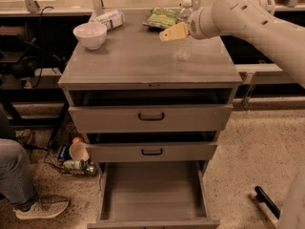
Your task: Place water bottle into bottom drawer
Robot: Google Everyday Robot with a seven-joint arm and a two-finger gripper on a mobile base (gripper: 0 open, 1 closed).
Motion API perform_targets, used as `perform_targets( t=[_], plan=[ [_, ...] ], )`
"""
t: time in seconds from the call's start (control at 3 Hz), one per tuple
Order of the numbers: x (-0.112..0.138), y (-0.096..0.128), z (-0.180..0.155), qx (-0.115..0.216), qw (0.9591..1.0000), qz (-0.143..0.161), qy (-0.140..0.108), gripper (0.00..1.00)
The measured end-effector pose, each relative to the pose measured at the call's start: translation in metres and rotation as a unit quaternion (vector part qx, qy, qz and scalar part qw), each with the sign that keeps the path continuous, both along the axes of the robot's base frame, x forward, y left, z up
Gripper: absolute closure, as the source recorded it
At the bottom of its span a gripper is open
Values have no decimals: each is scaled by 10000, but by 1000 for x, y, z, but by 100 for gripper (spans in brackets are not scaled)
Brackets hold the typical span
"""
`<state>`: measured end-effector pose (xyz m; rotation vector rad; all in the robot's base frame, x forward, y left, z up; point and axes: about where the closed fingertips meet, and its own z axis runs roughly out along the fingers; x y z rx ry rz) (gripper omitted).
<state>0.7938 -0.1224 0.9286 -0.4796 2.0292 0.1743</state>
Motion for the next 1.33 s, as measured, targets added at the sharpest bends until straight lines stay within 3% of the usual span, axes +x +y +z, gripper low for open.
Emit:
perform_targets(
  t=[0.67, 1.0, 1.33],
  plan=[
    [9, 13, 1, 147, 9998, 86, -80, 0],
    [11, 17, 1, 205, 9996, 119, -121, 15],
    [11, 19, 1, 251, 9995, 142, -153, 39]
  ],
)
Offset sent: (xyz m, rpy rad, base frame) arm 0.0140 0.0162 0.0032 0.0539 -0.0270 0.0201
